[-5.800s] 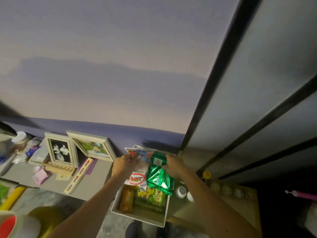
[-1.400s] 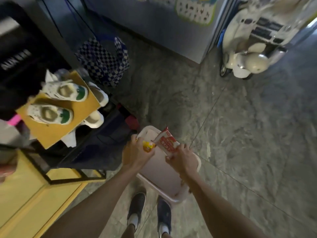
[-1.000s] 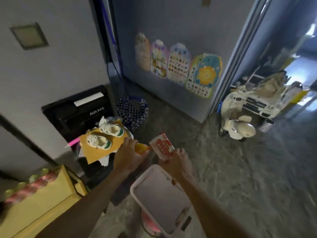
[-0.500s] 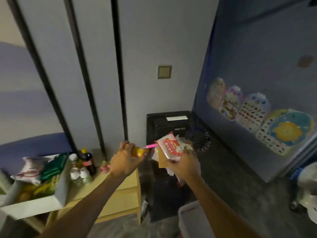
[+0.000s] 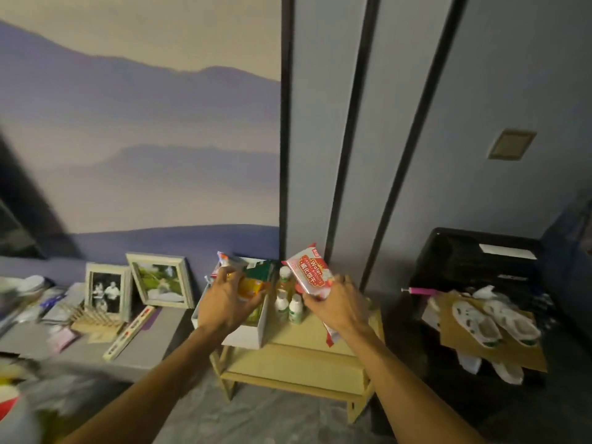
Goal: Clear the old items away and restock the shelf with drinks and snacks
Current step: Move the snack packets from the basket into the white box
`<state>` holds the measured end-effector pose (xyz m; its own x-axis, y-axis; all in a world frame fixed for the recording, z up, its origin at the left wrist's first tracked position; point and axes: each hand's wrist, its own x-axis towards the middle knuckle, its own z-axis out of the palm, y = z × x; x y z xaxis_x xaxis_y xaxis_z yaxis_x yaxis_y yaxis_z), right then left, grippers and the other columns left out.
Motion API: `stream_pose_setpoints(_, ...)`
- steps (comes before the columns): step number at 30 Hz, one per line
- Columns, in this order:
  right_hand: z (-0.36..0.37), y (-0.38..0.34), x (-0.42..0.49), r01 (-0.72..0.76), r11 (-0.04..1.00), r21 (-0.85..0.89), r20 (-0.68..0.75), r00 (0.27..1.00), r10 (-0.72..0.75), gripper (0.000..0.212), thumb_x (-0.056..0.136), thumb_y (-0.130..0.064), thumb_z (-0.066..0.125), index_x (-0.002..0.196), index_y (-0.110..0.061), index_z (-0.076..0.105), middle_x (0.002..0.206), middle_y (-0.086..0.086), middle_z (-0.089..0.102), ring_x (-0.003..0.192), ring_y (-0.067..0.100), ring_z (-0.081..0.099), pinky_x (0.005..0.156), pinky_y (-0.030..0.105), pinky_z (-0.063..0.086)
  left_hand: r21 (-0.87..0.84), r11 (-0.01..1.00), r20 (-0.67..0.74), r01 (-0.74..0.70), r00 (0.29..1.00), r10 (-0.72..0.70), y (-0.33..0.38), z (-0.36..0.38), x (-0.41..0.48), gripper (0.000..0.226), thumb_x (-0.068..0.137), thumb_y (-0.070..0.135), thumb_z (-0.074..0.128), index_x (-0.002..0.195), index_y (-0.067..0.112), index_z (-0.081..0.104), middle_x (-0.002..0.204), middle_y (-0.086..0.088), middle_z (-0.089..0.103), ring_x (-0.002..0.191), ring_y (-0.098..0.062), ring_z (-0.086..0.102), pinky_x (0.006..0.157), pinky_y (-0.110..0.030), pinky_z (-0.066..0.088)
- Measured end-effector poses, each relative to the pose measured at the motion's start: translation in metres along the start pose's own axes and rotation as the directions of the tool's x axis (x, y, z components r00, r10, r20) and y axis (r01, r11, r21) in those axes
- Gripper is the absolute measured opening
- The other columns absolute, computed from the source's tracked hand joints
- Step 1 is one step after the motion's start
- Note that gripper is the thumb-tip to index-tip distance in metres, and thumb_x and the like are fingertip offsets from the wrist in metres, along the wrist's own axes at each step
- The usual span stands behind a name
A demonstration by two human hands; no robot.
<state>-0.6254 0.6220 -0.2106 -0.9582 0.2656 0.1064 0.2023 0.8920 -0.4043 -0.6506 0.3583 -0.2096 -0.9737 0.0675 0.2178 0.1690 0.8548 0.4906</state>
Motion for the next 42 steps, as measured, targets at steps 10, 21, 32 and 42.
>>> stream_pose_setpoints(10,0.111,-0.092,0.081,0.091,0.995,0.039,0.158,0.983,-0.096,0.083,0.07,-0.087,0.066,0.121,-0.022,0.054,0.105,-0.005,0.058,0.082,0.01,0.064,0.059,0.021,0.055,0.067,0.979,0.016,0.194,0.981,-0.195,-0.099,0.01,0.061,0.083,0.08,0.084,0.065,0.134,0.021,0.064,0.143,0.002,0.05,0.101,-0.016,0.065,0.079,-0.031,0.06)
stream_pose_setpoints(21,0.202,-0.131,0.161,0.02,0.997,0.078,0.264,0.964,-0.04,0.095,0.069,-0.092,0.061,0.132,-0.021,0.052,0.116,-0.002,0.062,0.099,0.013,0.067,0.08,0.032,0.064,0.106,0.962,0.09,0.253,0.961,-0.263,-0.167,0.063,0.149,0.089,0.072,0.099,0.053,0.126,0.03,0.066,0.138,0.008,0.052,0.097,-0.011,0.063,0.074,-0.028,0.061)
stream_pose_setpoints(32,0.289,-0.141,0.13,-0.323,0.946,0.03,0.377,0.88,0.288,0.096,0.075,-0.091,0.058,0.141,-0.022,0.049,0.129,-0.004,0.061,0.113,0.015,0.065,0.078,0.024,0.05,0.127,0.974,0.419,0.188,0.88,-0.224,-0.212,0.139,0.15,0.082,0.086,0.085,0.054,0.155,0.048,0.028,0.161,0.011,0.034,0.132,-0.022,0.058,0.102,-0.039,0.056)
stream_pose_setpoints(42,0.351,-0.159,0.116,-0.362,0.931,-0.054,0.425,0.835,0.349,0.095,0.079,-0.086,0.062,0.137,-0.013,0.047,0.127,0.005,0.056,0.108,0.019,0.062,0.086,0.032,0.06,0.203,0.978,0.447,-0.037,0.892,-0.06,-0.249,0.159,0.135,0.081,0.081,0.069,0.065,0.152,0.034,0.046,0.152,0.004,0.046,0.128,-0.026,0.055,0.109,-0.041,0.048)
